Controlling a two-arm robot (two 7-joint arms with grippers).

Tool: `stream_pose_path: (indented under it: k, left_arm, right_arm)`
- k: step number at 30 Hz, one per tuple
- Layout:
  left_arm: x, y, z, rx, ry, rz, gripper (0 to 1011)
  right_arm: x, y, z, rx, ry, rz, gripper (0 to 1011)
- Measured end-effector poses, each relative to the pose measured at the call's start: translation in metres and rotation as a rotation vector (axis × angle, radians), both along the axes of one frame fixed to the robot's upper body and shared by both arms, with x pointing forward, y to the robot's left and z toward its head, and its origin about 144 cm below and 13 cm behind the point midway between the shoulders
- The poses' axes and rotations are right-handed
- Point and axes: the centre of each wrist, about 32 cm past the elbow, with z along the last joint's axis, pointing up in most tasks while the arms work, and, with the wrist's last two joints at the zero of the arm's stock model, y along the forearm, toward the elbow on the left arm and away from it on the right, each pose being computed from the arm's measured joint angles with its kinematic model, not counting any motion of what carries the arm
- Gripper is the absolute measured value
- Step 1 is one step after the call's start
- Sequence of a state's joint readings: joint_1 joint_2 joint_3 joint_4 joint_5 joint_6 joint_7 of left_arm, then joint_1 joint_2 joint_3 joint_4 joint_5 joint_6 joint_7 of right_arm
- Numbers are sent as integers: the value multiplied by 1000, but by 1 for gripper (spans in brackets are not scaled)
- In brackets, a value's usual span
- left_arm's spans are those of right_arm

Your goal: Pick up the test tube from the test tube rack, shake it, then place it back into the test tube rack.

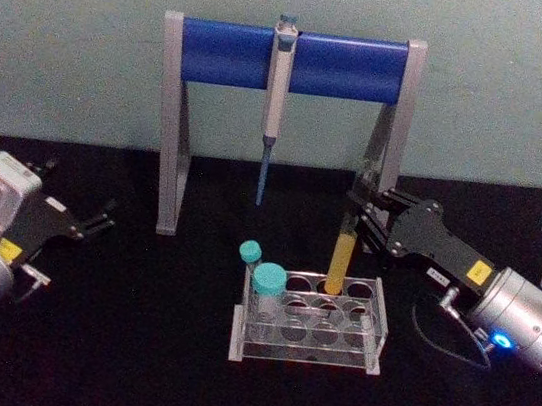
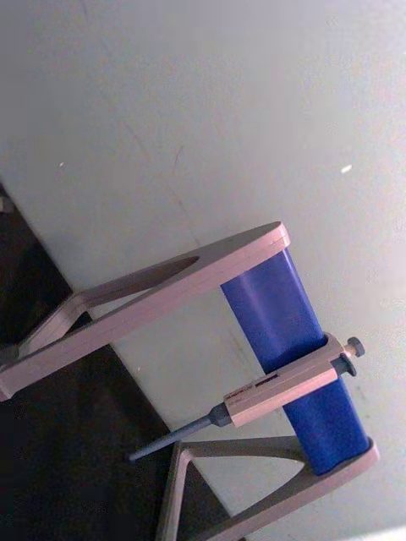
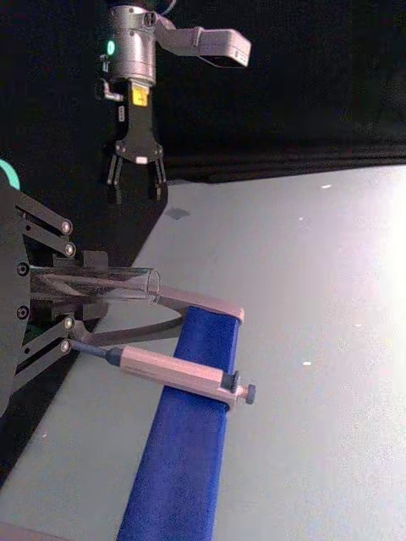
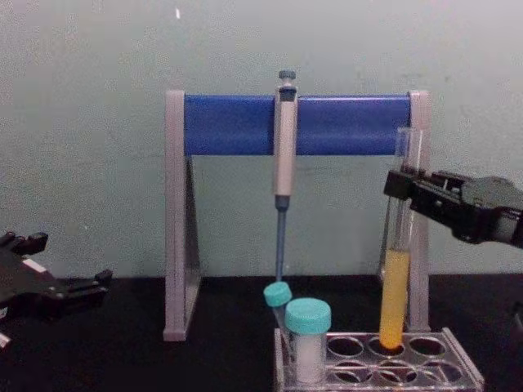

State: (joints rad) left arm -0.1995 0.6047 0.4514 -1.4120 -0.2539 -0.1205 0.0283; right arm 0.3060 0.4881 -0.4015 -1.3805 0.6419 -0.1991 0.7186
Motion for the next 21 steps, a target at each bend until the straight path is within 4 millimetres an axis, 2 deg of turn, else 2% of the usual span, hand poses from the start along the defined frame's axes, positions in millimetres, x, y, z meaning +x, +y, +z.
stream_pose_path:
  k: [21]
  left_arm:
    - [0, 0, 0, 0, 0, 0, 1001]
  right_arm:
    - [6, 2, -14, -19, 53, 2, 232]
